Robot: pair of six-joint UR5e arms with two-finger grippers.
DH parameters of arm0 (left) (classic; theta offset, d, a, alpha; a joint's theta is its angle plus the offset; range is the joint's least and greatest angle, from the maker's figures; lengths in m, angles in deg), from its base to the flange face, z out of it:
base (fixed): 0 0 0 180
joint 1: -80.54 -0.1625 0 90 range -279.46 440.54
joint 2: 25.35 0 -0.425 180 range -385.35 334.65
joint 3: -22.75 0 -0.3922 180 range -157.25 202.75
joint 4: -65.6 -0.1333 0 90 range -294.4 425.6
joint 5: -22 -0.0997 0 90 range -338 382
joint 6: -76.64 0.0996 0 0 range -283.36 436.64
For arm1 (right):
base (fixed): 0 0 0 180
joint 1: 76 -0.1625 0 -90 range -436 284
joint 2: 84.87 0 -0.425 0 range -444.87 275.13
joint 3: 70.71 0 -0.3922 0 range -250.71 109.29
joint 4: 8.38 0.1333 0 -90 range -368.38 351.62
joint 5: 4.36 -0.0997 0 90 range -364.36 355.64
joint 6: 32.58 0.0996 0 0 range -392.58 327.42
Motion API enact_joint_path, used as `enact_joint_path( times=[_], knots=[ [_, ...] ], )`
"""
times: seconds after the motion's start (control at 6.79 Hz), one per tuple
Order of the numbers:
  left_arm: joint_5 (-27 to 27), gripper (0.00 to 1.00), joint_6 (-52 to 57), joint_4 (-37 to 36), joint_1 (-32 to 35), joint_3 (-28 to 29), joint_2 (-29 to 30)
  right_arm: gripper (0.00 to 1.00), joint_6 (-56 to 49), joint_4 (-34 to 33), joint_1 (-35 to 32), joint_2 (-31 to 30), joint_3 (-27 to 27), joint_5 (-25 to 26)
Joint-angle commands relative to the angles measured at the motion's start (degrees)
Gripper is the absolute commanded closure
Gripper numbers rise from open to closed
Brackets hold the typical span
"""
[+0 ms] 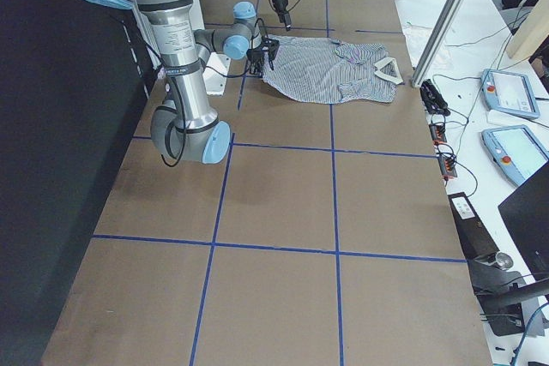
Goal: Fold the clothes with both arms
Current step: 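Grasp both hem corners nearest the robot with the left and right grippers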
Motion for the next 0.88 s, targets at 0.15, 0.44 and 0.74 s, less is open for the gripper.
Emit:
enact_joint_path(
  times=[0.15,0.44,0.74],
  knots=[
    [-3.0,0.03,-7.4,-0.2,-7.8,0.2,-1.8,1.0,0.0,0.1,-0.2,0.0,-0.1,0.2],
    [-3.0,0.03,-7.4,-0.3,-8.0,0.2,-2.3,1.0,0.0,0.0,-0.3,0.0,-0.2,0.3],
    [-3.0,0.06,-7.4,-0.6,-8.2,0.2,-3.0,1.0,0.0,0.0,-0.3,0.1,-0.1,0.2]
  ],
)
